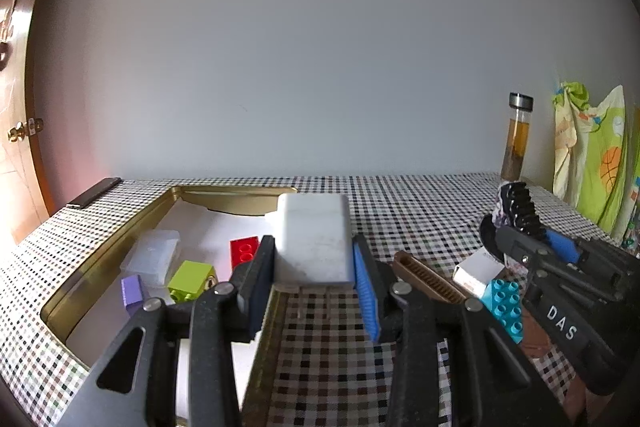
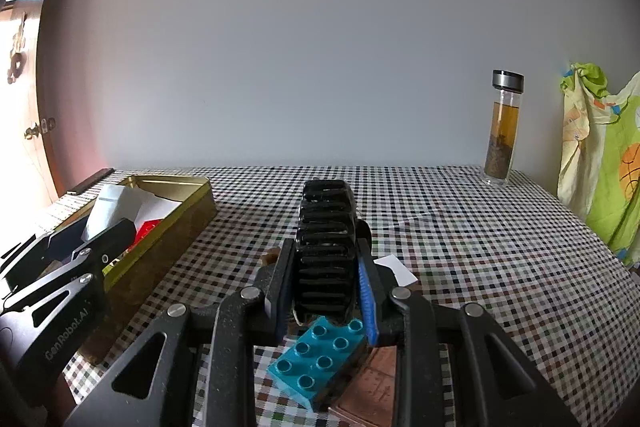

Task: Organize rigid objects
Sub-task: 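Carry the white charger and black ribbed object over the tin with both grippers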

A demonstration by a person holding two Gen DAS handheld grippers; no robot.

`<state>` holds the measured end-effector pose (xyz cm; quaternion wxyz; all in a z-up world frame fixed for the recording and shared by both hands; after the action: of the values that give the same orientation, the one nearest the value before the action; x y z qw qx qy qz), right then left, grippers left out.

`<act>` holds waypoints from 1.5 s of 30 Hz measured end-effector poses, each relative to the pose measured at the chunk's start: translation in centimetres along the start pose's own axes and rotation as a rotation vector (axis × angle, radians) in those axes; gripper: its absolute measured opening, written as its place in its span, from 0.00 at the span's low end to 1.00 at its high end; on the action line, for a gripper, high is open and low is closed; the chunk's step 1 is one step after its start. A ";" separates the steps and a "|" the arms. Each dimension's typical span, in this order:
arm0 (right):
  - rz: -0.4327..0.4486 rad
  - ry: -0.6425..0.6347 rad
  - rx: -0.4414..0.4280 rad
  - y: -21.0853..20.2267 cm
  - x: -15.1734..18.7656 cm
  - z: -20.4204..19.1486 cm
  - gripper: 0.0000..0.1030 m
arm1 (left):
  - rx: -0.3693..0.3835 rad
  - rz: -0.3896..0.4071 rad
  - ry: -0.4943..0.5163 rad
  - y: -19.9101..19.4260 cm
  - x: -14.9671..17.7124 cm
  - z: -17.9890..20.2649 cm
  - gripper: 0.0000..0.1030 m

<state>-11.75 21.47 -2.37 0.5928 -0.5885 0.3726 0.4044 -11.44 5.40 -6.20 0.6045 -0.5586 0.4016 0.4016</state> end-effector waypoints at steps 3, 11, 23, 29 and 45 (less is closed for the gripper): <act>0.010 -0.002 -0.012 -0.3 -0.1 -0.5 0.29 | -0.004 0.020 -0.002 -0.5 -0.1 -0.3 0.36; 0.022 -0.004 -0.044 -0.6 -0.1 -1.8 0.29 | -0.020 0.042 -0.028 -1.1 -0.2 -1.5 0.36; 0.037 -0.022 -0.077 -1.0 -0.3 -3.7 0.29 | -0.061 0.070 -0.043 -1.9 -0.2 -3.5 0.36; 0.040 -0.028 -0.095 -0.8 -0.4 -4.3 0.29 | -0.084 0.074 -0.056 -2.0 -0.3 -5.1 0.36; 0.039 -0.063 -0.136 -0.9 -0.3 -6.8 0.29 | -0.106 0.076 -0.071 -2.1 -0.3 -6.8 0.36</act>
<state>-10.84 14.72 -1.94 0.5549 -0.6069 0.3372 0.4584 -9.80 -1.50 -5.52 0.5723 -0.5595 0.3789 0.4646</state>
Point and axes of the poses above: each gripper's, at about its wrist camera, not at the fingertips, and y roughly the way its jaws point, z to its right, x to its underside, the point moved 5 cm from there along y, roughly the way its jaws point, and after that the axes turned 6 degrees about x, right-handed, at the moved point
